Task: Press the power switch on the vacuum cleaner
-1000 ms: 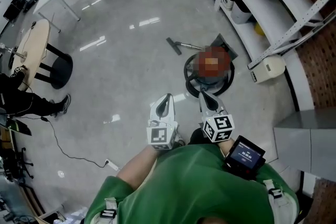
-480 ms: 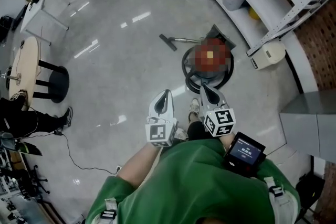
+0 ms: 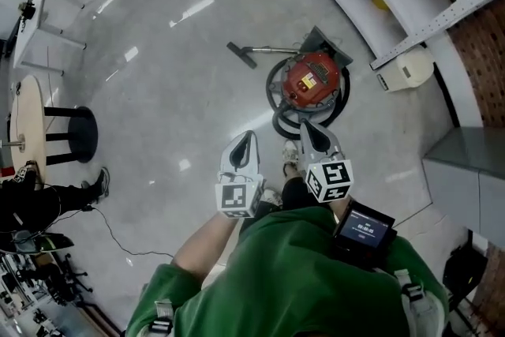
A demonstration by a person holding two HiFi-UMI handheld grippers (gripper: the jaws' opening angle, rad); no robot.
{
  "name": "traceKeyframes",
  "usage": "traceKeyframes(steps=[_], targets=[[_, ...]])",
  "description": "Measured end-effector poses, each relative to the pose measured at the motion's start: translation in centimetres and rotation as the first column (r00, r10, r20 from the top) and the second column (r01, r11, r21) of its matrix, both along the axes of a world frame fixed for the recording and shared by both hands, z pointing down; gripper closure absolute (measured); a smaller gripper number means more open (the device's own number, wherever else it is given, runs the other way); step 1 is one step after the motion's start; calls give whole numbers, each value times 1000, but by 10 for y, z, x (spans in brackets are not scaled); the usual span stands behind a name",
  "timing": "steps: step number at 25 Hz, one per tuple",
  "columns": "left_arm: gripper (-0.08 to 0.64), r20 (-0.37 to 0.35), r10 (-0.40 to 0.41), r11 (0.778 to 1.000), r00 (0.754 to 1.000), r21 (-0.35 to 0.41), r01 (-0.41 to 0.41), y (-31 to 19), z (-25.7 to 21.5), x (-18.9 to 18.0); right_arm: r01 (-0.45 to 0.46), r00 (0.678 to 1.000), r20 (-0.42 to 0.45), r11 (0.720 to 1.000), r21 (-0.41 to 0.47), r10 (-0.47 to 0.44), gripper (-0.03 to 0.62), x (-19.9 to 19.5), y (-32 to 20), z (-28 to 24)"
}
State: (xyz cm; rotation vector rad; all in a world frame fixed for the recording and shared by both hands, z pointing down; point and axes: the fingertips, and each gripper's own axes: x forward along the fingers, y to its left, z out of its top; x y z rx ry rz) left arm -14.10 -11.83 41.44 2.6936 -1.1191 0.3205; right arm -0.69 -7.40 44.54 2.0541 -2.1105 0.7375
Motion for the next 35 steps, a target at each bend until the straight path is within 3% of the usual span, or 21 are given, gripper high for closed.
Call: traceKeyframes(steps=[8,15,23,35], targets=[[554,60,34,999,998,-16,-33,-49,18,54,27,1000,9,999,-30,-26,590,44,-47,24],[552,147,90,996,985,12,-92,-67,28,90,33,999,-15,998,-44,-34,589,78,-69,37],[552,152,116,993,982,3,-118,-89,38,108,27,998,-55,998,-58,-30,590,92,-80,46],[552,148,216,975,965,-75,-207,-139,85,127,-75,995,-79,987,-143,64,589,117,-110,80]])
